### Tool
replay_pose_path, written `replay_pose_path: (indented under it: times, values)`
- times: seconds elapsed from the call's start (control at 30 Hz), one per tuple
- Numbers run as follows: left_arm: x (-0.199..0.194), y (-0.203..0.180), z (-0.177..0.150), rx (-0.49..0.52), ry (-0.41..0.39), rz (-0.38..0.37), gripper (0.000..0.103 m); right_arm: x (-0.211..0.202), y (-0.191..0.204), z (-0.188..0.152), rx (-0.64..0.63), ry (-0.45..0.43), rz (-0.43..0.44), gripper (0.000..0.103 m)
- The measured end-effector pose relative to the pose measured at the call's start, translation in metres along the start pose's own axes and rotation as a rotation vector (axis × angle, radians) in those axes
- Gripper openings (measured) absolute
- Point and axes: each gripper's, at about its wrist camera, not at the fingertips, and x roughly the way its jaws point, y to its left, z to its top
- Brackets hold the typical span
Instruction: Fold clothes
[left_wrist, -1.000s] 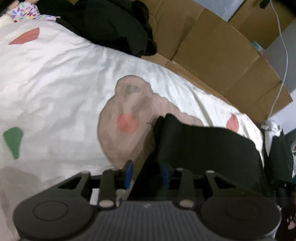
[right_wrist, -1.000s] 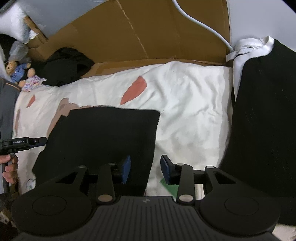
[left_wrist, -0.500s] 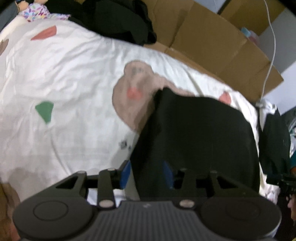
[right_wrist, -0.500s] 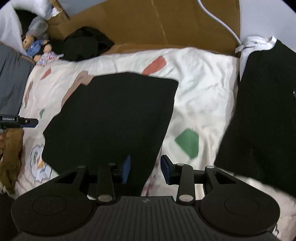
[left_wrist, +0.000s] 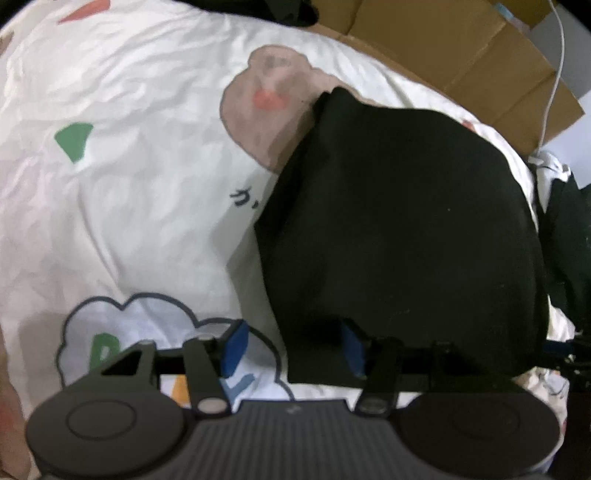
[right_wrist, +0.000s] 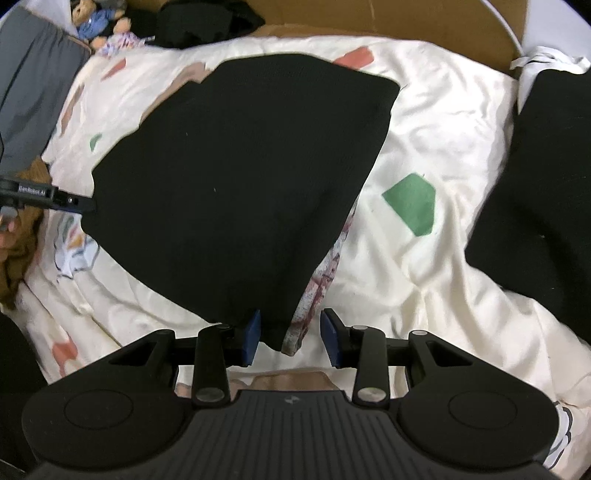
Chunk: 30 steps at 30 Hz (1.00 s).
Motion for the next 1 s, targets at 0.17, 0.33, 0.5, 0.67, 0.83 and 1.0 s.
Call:
replay_pose_path:
  times: [0.17,0.33,0.5,0.67,0.83,1.0]
  values:
    - [0.012,0.006,-0.003,-0.037,-0.005,-0.035,0.061,0.007,0.001,0.000,-0.007,0.026,0.006,0.031]
    - [0.019,0.012,-0.003,-0.066,0.007,-0.126,0.022,0.009,0.009,0.000,-0.058,0.026,0.015,0.011]
    - [0.014,0.007,0.001,-0.013,-0.005,-0.097,0.008,0.003,0.011,0.005,-0.116,0.026,0.001,0.007]
    - [0.004,0.009,0.002,-0.013,-0.037,-0.077,0.005,-0.008,-0.001,0.011,-0.104,0.014,-0.009,0.003]
    - [-0.016,0.014,0.001,-0.066,-0.098,-0.074,0.005,-0.018,-0.011,0.013,-0.074,-0.014,-0.012,0.003]
    - [-0.024,0.009,0.001,-0.064,-0.092,-0.041,0.008,-0.022,-0.019,0.017,0.010,-0.020,-0.019,0.009]
